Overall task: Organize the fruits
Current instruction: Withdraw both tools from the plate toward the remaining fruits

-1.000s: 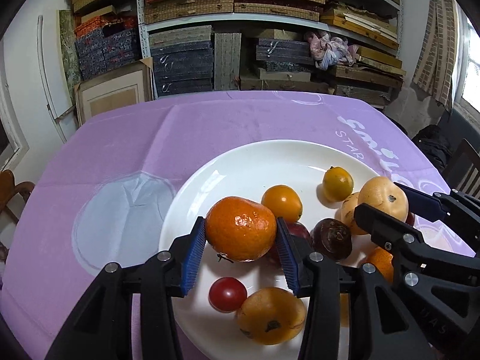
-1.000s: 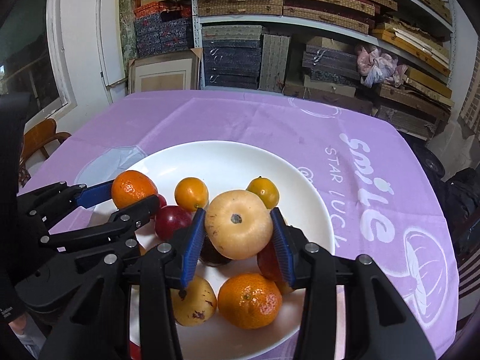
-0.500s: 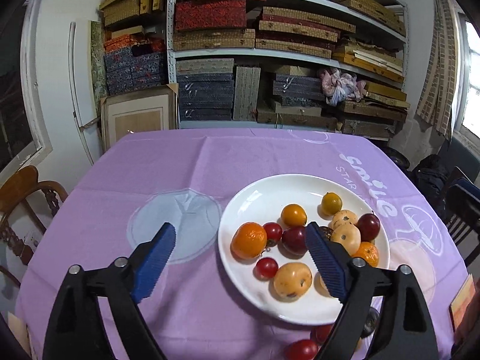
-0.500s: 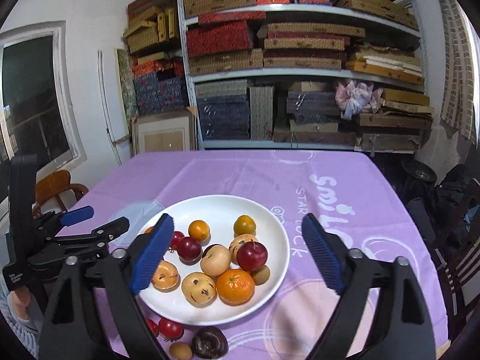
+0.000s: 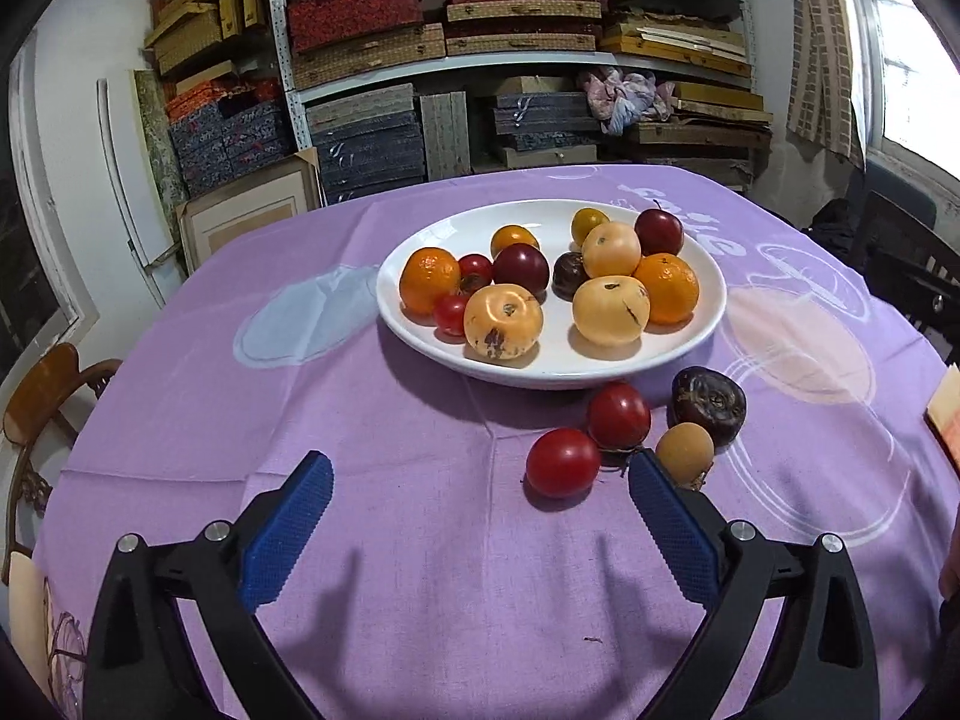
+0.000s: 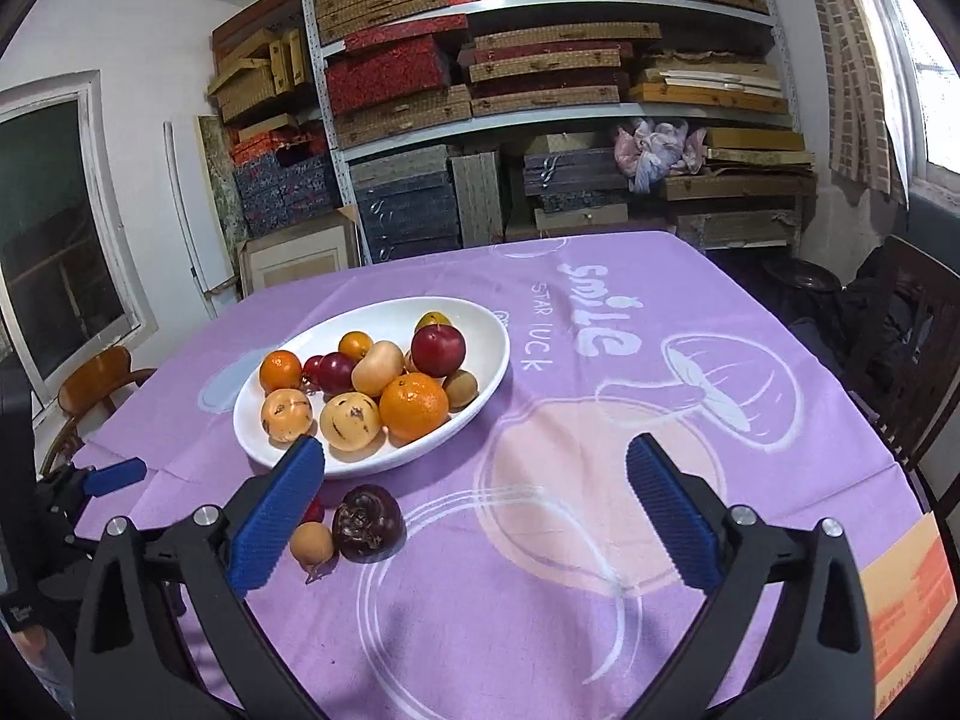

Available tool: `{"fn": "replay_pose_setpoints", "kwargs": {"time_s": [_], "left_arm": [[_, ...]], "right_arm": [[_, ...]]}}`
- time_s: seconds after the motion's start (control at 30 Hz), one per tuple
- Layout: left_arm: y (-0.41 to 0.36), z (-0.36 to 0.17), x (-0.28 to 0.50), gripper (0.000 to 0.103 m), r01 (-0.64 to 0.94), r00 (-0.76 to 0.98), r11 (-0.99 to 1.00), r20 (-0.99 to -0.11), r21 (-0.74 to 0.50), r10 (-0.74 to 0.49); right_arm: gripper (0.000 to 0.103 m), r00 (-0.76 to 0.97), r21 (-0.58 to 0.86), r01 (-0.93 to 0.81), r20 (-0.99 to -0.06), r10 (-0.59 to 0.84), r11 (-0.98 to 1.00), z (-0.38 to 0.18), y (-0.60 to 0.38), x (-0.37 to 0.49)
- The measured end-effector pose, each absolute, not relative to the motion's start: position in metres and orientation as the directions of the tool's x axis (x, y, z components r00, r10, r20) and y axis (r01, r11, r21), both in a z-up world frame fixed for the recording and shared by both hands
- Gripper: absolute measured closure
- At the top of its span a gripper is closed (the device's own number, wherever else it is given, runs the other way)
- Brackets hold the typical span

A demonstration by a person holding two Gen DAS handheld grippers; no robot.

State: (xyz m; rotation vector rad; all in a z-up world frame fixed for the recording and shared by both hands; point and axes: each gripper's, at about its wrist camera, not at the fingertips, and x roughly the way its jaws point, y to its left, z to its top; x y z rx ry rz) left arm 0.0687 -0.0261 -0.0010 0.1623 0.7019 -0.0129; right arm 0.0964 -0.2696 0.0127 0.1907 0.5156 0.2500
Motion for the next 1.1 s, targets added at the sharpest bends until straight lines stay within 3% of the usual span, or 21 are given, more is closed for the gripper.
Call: {"fn": "replay_pose_setpoints", "kwargs": {"time_s": [0.4, 1.1], "left_arm": [[-0.019, -0.02, 0.102, 0.004, 0.07, 0.673, 0.997, -0.739, 0.024, -0.03], [-0.015, -0.027, 0.111, 0.003, 0.007, 0.628, 0.998, -0.777, 0.058, 0.041]], "right_arm": [[0.004, 0.814, 0.282, -0.161, -0.505, 0.289, 0.946, 0.006, -0.275, 0.105], [0.004, 0.796, 0.285, -0.142, -0.536, 0.28, 0.948, 0.0, -0.273, 0.11]]}}
